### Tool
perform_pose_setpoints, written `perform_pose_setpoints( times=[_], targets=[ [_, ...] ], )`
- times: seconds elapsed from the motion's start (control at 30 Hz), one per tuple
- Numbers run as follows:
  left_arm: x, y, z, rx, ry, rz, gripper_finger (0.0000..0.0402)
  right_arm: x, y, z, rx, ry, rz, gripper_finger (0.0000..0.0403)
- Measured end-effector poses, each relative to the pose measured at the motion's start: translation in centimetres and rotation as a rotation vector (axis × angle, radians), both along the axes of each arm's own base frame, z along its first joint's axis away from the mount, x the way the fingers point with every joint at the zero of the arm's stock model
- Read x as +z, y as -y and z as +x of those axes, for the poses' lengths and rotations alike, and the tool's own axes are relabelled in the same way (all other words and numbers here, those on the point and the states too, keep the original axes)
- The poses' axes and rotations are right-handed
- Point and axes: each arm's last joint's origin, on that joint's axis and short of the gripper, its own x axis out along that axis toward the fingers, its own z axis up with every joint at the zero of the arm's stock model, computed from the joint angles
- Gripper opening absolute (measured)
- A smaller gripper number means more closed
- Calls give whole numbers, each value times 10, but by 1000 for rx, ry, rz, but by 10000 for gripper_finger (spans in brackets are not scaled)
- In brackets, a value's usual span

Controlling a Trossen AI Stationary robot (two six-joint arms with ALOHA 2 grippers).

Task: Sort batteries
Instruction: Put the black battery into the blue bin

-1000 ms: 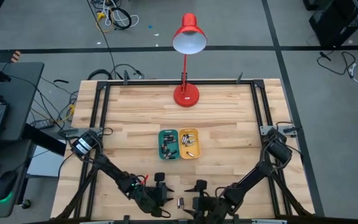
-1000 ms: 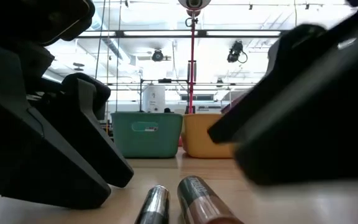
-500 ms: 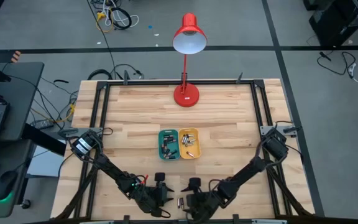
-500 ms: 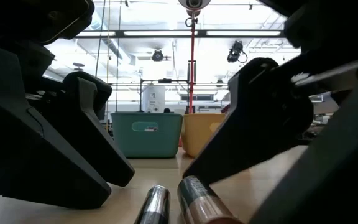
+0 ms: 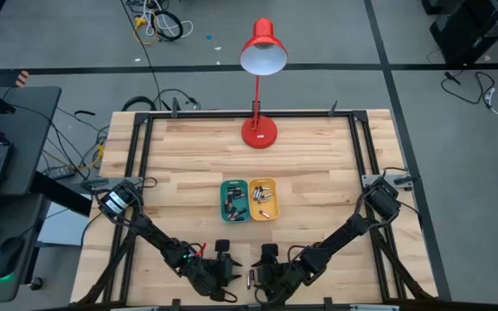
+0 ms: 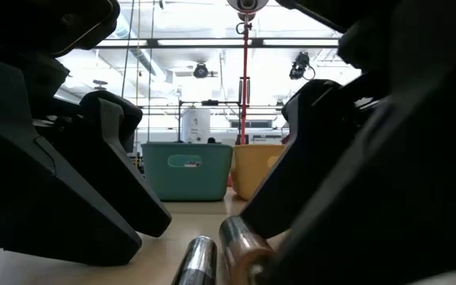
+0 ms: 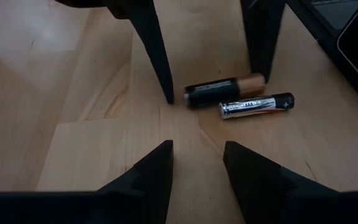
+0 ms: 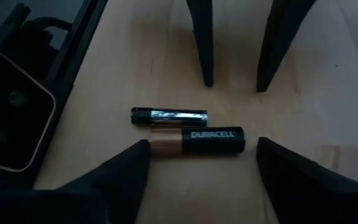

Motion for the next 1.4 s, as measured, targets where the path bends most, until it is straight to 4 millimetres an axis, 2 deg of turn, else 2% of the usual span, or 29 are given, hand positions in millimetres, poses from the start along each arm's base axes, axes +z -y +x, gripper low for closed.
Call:
perform_pose_setpoints(
  times=[0.13, 0.23, 0.4, 0.73, 1.03, 1.2, 1.4],
  targets=[
    [0, 0, 0, 0, 0, 1, 163, 1, 1, 2, 14, 13, -1, 217],
    [0, 0, 0, 2, 2, -3, 163, 1, 5, 5, 10, 13, 4, 188],
    [0, 1, 1, -19, 7, -25, 163, 1, 12, 11, -4, 12, 22, 177],
    [1, 0, 1, -6, 15, -20, 163, 1, 17, 16, -42, 35, 18, 181],
    [1, -4, 2, 17, -9, 11, 163, 0, 19, 16, -85, 22, 40, 133],
    [15, -7, -5, 16, -40, 64, 163, 0, 20, 16, -120, 21, 61, 102],
    [50, -9, -19, -1, -47, 103, 163, -1, 21, 16, -134, 24, 56, 61]
  ],
)
